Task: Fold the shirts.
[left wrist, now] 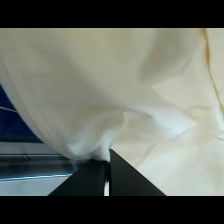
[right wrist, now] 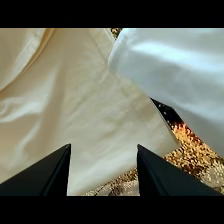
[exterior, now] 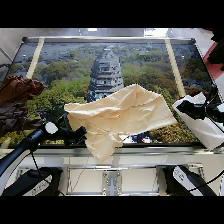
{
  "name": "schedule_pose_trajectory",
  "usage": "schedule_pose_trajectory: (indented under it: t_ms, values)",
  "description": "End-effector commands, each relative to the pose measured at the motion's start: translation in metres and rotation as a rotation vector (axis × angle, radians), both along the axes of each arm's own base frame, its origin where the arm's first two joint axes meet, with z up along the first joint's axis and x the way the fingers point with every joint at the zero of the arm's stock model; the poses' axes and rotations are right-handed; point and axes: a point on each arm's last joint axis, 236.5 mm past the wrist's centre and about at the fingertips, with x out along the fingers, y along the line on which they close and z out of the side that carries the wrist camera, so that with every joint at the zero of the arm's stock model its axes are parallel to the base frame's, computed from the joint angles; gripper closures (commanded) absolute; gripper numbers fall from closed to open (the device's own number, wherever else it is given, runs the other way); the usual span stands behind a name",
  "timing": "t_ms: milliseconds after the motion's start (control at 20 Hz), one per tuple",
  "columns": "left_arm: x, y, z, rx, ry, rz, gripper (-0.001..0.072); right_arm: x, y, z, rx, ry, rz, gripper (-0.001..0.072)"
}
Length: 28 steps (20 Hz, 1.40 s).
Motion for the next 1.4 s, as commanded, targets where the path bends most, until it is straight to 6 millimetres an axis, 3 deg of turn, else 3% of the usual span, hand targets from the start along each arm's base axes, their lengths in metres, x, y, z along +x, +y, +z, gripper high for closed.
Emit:
schedule_pose_trajectory:
  t_ms: [0,200,300,650,950,1000,1050,1200,1350]
  values:
    - [0.0,-0.006,0.003,-0.024,-0.015,-0.026,0.0697,-0.014,-0.001,-0.017,0.015,0.057,-0.023,0.0238]
    - [-0.003,-0.006,0.004,-0.025,-0.02,-0.06,0.0697,-0.057,-0.009,-0.062,0.096,0.206,-0.111,0.0238]
    - [-0.001,-0.006,0.004,-0.024,-0.032,-0.07,0.0697,-0.069,-0.01,-0.08,0.147,0.264,-0.144,0.0237]
    - [-0.001,-0.009,0.006,-0.036,-0.031,-0.063,0.0697,-0.02,0.005,-0.1,0.333,0.16,-0.24,0.0238]
    - [-0.001,-0.01,0.006,-0.042,-0.03,-0.059,0.0697,-0.019,0.006,-0.117,0.359,0.19,-0.256,0.0239]
    - [-0.001,-0.01,0.006,-0.041,-0.03,-0.059,0.0697,-0.017,0.003,-0.118,0.35,0.181,-0.263,0.0261]
    - [-0.001,-0.01,0.006,-0.042,-0.03,-0.059,0.0697,-0.015,0.0,-0.118,0.342,0.172,-0.271,0.034]
    - [0.001,-0.009,0.006,-0.041,-0.035,-0.056,0.0697,-0.009,-0.005,-0.116,0.335,0.145,-0.294,0.0675]
    - [0.022,-0.013,0.022,-0.042,-0.13,-0.099,0.0697,0.007,0.009,-0.095,0.391,0.068,-0.216,0.0684]
